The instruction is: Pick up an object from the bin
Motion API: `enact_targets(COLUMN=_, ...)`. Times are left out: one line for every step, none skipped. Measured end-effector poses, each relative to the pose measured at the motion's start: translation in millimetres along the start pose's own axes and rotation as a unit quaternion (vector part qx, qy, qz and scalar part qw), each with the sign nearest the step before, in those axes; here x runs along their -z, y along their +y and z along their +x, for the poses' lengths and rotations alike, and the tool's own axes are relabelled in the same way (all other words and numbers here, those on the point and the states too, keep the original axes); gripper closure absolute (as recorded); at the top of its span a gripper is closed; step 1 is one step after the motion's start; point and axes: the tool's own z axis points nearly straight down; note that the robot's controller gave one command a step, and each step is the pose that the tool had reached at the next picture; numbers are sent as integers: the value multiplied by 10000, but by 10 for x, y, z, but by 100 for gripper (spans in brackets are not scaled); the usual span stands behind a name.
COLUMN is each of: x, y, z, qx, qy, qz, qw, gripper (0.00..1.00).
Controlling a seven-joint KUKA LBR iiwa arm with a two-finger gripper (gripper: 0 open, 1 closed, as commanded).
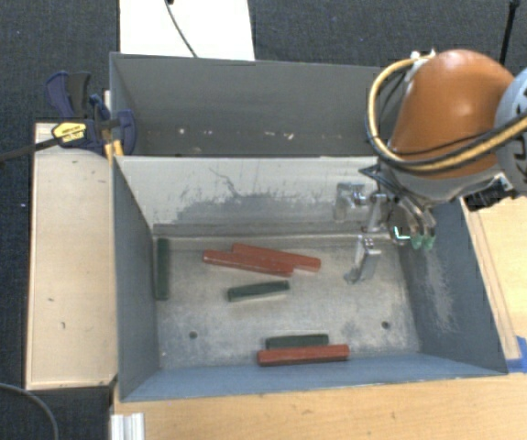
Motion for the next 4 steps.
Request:
enact_targets(x=-1294, y=259, z=-151, qx=824, qy=-3, qz=-1, qw=9966, gripper=0)
enact_targets(x=-1627, y=587, z=-341, qx=429, qy=-46, qz=-8, qw=9991, gripper=0)
enact_targets(x=-1605, y=570, z=-345, qx=416, qy=-50, qz=-3, qw=9991, gripper=100)
enact_targets(x=-130, y=765, z=-236, qx=503, qy=-75, qz=-3, qw=9987, gripper=100)
